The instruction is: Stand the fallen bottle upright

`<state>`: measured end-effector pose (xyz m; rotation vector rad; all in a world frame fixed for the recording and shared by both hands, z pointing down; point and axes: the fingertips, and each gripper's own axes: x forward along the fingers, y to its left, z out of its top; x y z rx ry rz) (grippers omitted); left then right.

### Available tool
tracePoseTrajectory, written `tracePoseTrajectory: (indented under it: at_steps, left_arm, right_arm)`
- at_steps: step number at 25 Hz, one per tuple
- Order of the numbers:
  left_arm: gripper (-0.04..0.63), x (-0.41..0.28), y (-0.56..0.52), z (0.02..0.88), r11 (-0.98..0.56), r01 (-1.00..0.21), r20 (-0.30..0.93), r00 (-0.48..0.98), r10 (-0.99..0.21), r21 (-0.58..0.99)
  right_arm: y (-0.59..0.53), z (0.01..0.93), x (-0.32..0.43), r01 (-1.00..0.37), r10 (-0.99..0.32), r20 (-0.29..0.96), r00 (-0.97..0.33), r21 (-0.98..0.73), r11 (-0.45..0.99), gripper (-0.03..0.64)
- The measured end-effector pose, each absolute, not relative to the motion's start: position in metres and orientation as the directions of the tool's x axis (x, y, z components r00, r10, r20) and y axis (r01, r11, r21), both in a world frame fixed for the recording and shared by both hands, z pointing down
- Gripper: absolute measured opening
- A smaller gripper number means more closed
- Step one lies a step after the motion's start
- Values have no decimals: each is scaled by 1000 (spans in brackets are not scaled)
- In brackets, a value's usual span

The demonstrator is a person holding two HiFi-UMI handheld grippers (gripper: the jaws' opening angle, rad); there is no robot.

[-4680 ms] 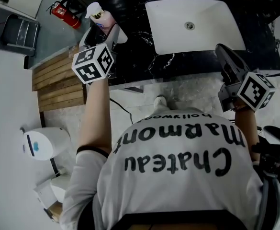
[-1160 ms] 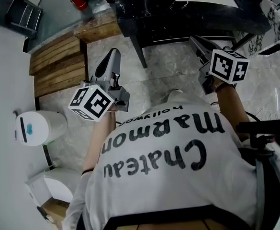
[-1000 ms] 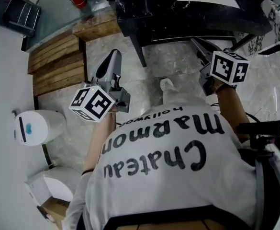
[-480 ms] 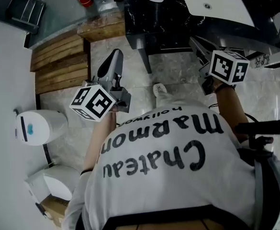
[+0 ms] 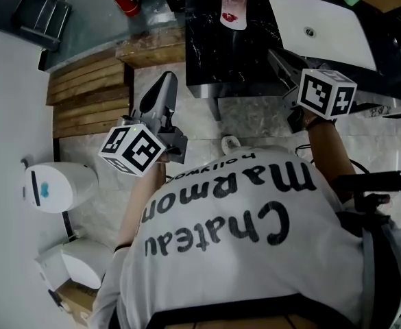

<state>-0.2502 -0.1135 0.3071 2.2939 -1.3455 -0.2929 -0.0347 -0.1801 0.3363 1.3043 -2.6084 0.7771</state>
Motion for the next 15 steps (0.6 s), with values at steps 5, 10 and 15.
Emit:
tracePoseTrajectory:
  at_steps: [5,10,15]
  left_arm:
    - [15,-258,-117,307,-389,-775,52,474,-879,498]
    - [15,-258,-117,308,-385,-776,54,472,-880,500]
    - [15,-261,-113,307,-386,-776,54,472,-880,499]
  right_arm:
    - [-185,342,-38,-770,-697,343,-630,-390,505,25]
    - [-185,342,-41,-764,-692,337,-638,-389,515,25]
    - [-181,345,-42,-764,-689,346,-637,-396,509,25]
